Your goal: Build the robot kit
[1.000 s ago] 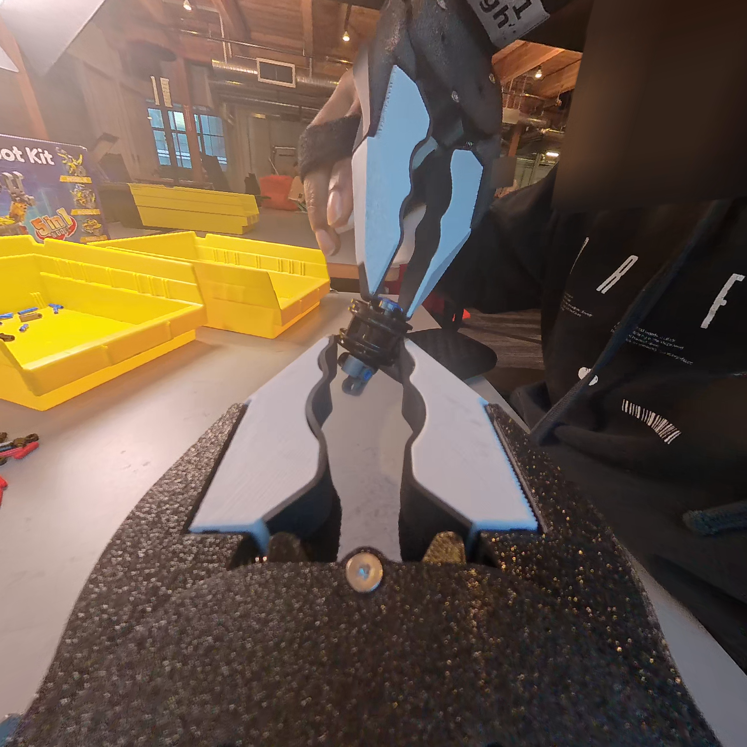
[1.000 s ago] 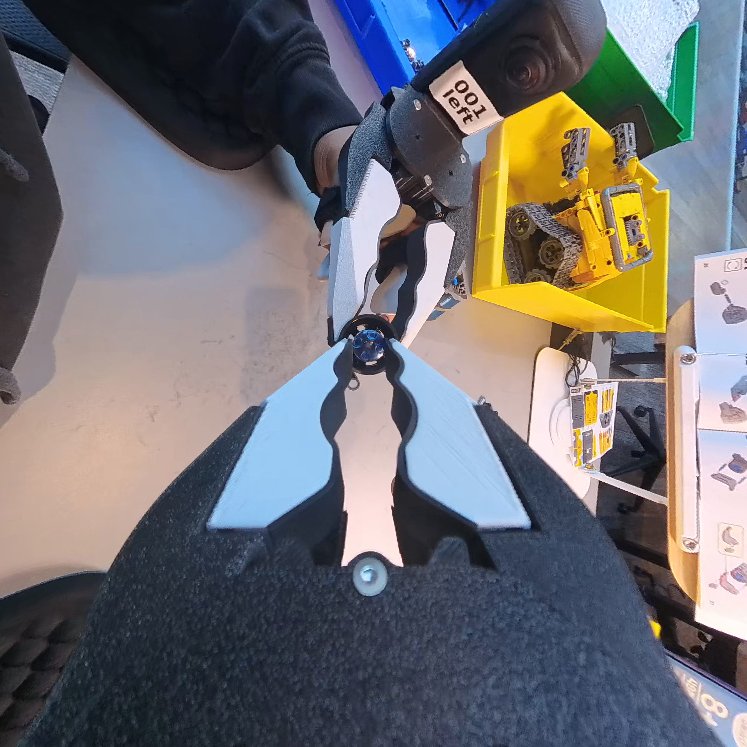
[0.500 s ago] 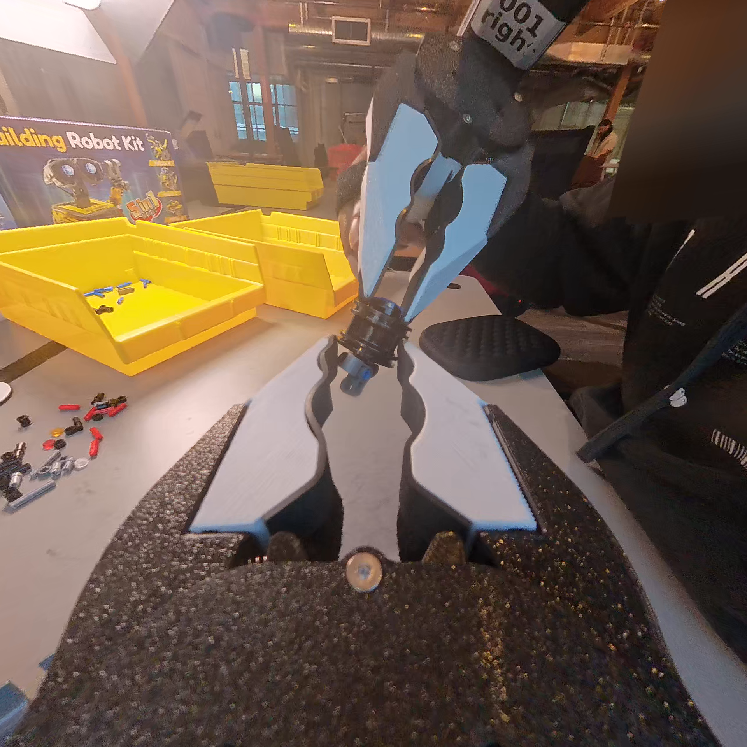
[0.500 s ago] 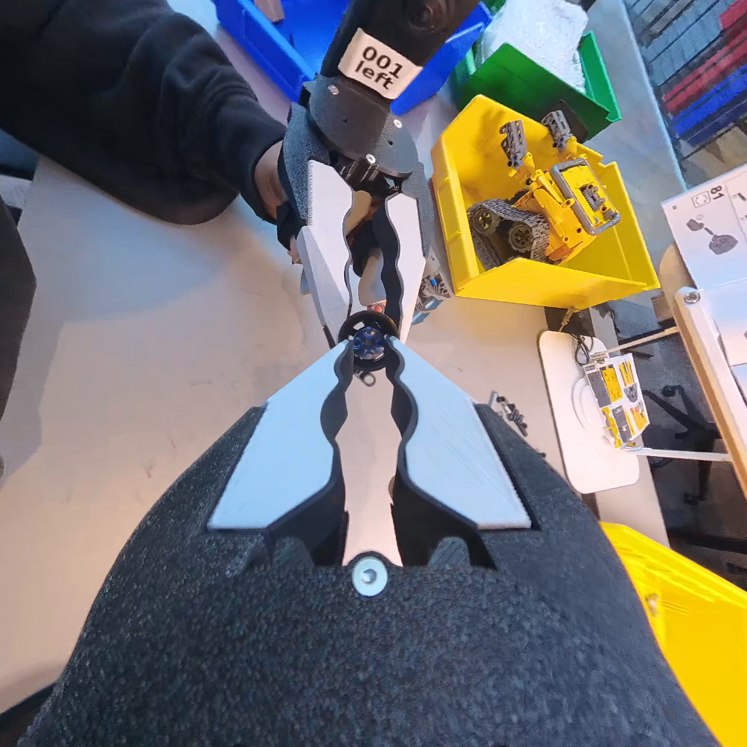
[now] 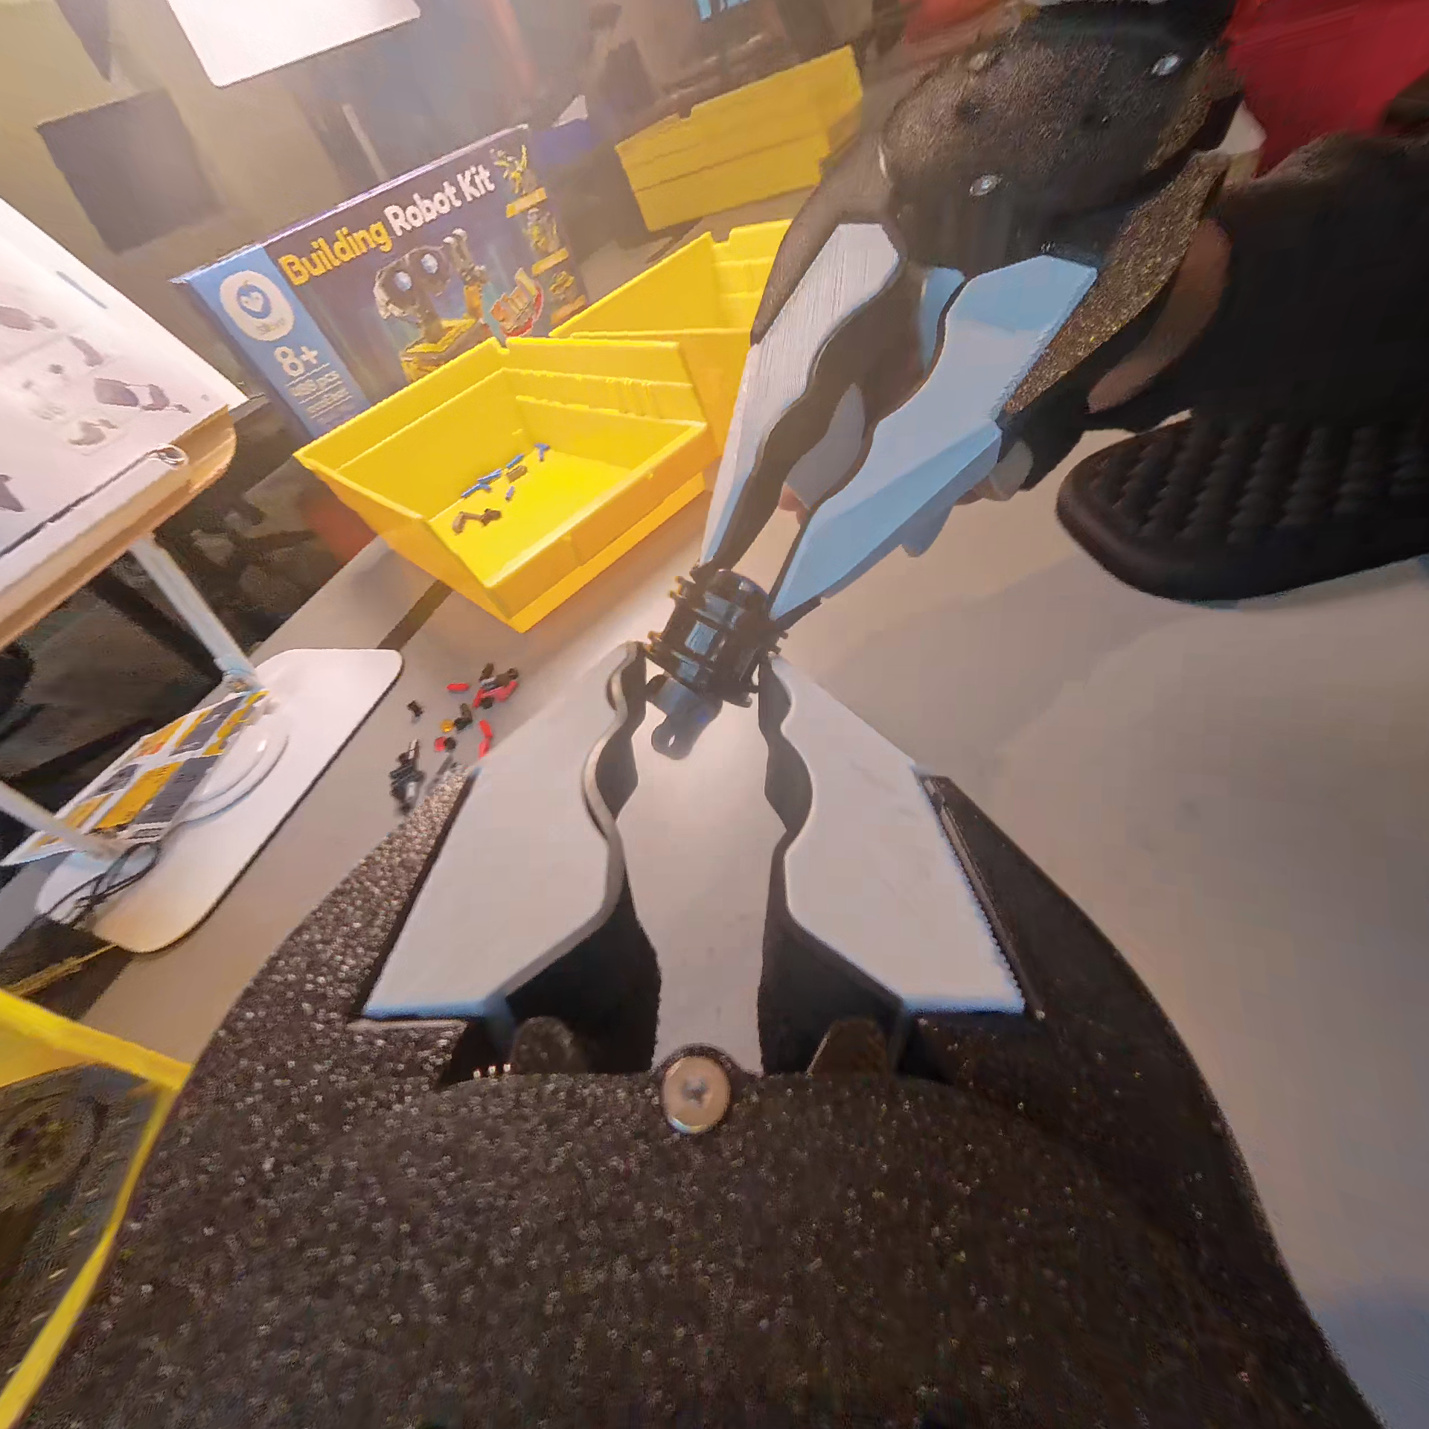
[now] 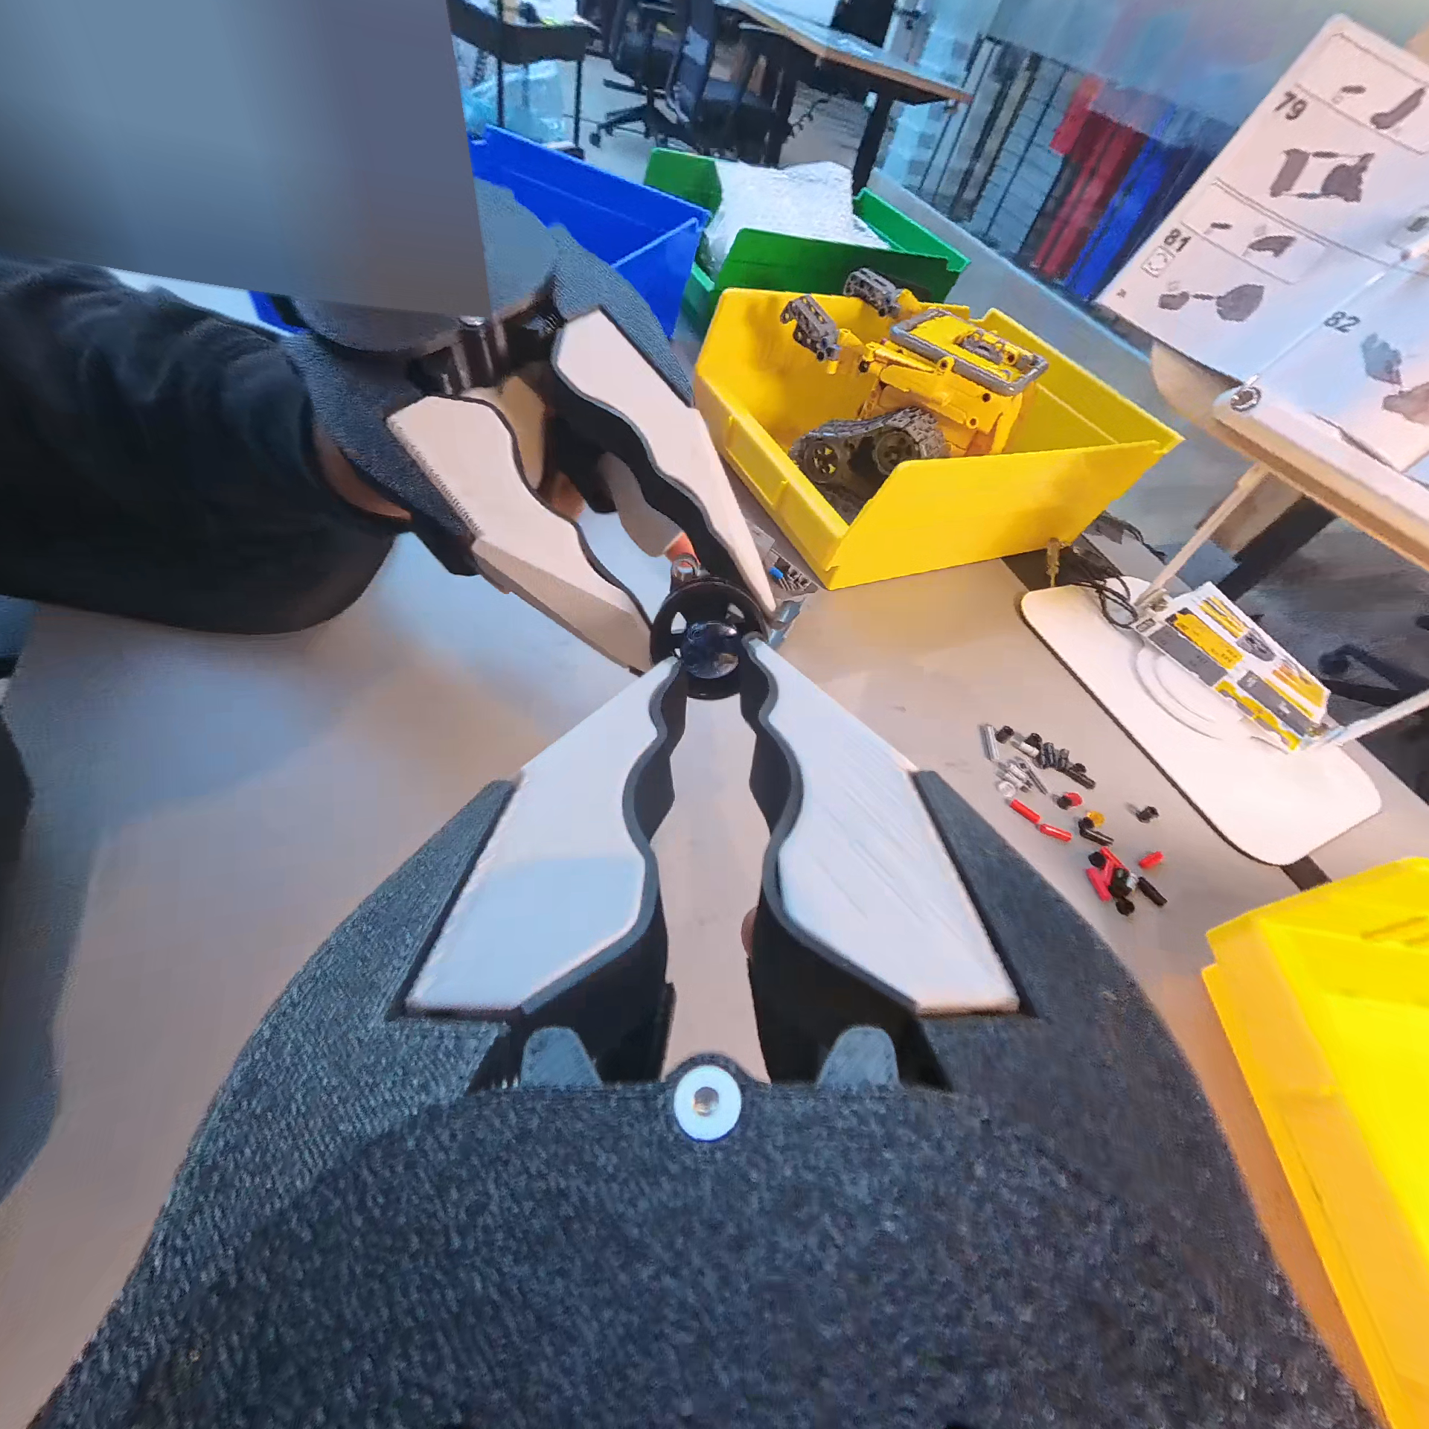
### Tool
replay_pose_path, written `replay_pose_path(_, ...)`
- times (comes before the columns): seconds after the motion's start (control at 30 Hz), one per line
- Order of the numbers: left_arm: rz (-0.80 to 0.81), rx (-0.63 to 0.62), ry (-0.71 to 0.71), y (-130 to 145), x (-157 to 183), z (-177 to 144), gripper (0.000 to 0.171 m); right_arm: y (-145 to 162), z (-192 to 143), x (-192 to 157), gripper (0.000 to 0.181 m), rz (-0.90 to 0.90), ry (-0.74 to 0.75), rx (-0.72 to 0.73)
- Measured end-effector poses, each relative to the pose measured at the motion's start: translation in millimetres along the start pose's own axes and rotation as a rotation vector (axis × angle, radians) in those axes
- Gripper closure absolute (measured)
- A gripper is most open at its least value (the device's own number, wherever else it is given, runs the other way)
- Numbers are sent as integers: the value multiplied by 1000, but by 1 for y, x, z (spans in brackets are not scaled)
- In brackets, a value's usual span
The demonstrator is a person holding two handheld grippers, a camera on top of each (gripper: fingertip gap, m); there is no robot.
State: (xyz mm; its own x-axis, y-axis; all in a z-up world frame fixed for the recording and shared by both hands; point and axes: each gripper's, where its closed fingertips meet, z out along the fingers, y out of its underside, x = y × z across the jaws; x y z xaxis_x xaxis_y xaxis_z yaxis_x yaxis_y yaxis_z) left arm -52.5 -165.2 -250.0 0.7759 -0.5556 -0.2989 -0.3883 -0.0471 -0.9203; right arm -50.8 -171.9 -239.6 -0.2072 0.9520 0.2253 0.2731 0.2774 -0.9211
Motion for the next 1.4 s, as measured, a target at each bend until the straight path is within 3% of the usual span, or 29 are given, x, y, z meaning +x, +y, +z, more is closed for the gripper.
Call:
replay_pose_path(0.2,167,-90,-131,6,-6,1,145,7,5,4,170,-15,76,23)
replay_pose_path(0.3,185,-97,-128,9,-3,3,145,10,4,2,170,-6,56,34)
replay_pose_path(0.43,216,-149,-127,16,1,8,145,19,4,1,169,-120,69,-24)
replay_pose_path(0.7,114,-160,-42,25,5,12,144,24,6,-1,166,-236,15,-52)
replay_pose_path(1.07,3,-92,5,17,5,8,144,11,2,-2,165,-145,-63,77)
replay_pose_path(1.4,11,-78,-8,14,3,6,143,12,2,0,166,-119,-57,60)
